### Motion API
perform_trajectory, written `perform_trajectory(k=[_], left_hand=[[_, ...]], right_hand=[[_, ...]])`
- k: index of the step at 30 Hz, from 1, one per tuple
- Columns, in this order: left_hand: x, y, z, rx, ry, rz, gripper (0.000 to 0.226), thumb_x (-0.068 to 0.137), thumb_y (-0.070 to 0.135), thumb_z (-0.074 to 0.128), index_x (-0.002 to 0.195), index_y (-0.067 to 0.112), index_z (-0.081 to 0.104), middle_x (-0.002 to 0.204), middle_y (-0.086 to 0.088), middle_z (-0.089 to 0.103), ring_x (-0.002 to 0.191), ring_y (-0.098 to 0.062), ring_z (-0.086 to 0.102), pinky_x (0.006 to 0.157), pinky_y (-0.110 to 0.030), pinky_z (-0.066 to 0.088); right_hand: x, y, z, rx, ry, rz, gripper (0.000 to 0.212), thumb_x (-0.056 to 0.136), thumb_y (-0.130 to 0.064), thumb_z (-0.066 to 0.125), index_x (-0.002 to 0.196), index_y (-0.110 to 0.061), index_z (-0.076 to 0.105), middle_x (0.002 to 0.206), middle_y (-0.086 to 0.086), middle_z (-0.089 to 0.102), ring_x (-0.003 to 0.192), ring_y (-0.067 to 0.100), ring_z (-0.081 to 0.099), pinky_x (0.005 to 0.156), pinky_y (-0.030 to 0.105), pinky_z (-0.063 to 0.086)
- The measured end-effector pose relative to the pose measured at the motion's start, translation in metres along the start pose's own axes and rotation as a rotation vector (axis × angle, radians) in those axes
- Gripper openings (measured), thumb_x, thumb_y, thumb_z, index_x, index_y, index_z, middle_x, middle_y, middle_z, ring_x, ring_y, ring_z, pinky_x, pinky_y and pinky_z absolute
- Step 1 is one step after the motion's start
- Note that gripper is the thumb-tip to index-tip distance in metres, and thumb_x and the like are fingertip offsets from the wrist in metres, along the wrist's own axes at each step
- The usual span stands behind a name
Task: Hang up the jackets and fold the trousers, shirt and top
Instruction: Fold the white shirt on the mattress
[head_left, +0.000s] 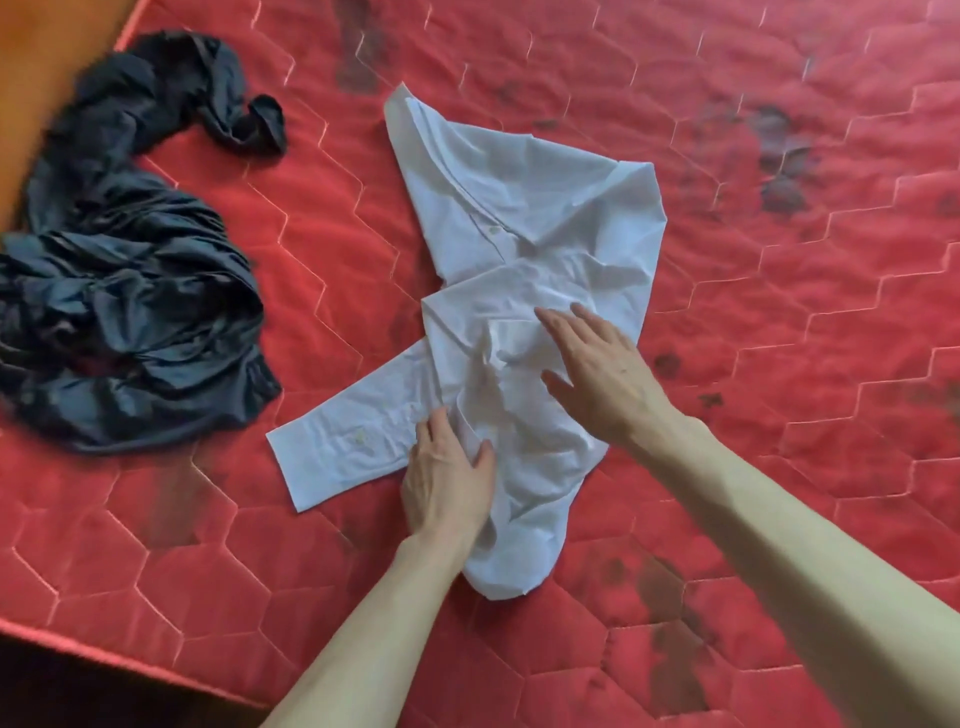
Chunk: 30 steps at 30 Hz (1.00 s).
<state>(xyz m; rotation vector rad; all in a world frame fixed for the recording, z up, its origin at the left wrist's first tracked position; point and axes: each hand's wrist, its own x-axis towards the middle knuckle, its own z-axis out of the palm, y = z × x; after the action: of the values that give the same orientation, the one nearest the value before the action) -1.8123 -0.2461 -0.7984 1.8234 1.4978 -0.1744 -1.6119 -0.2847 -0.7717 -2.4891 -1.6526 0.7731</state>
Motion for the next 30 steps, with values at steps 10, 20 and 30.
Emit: perform_trajectory(k=[10,20,30], left_hand=[[0.006,0.006,-0.001,-0.196,-0.004,-0.050,0.014,0.097,0.025,0.055,0.086,0.021,0.048,0.084,0.002,0.057,0.085,-0.026,0.057,0.071,-0.036,0.038],[-0.044,0.054,-0.045,-0.251,0.092,0.483,0.013,0.110,0.022,0.046,0.098,0.025,0.051,0.072,0.011,0.046,0.066,-0.013,0.052,0.058,-0.033,0.040],[-0.119,0.130,-0.182,-0.181,-0.128,0.794,0.012,0.102,0.018,0.055,0.104,0.022,0.066,0.093,0.010,0.065,0.090,-0.010,0.065,0.078,-0.039,0.053]], right_hand=[[-0.017,0.015,0.013,0.002,0.010,0.077,0.019,0.106,-0.030,0.052,0.114,-0.022,0.067,0.103,-0.003,0.071,0.099,0.026,0.056,0.101,0.033,0.031],[-0.043,-0.002,-0.032,0.357,0.134,0.135,0.027,0.102,-0.011,0.052,0.129,-0.014,0.056,0.124,0.003,0.063,0.111,0.029,0.054,0.094,0.046,0.045],[-0.082,-0.047,-0.166,0.265,0.066,-0.130,0.105,0.072,0.014,0.051,0.161,-0.039,0.030,0.159,0.003,0.040,0.138,0.029,0.042,0.104,0.042,0.045]])
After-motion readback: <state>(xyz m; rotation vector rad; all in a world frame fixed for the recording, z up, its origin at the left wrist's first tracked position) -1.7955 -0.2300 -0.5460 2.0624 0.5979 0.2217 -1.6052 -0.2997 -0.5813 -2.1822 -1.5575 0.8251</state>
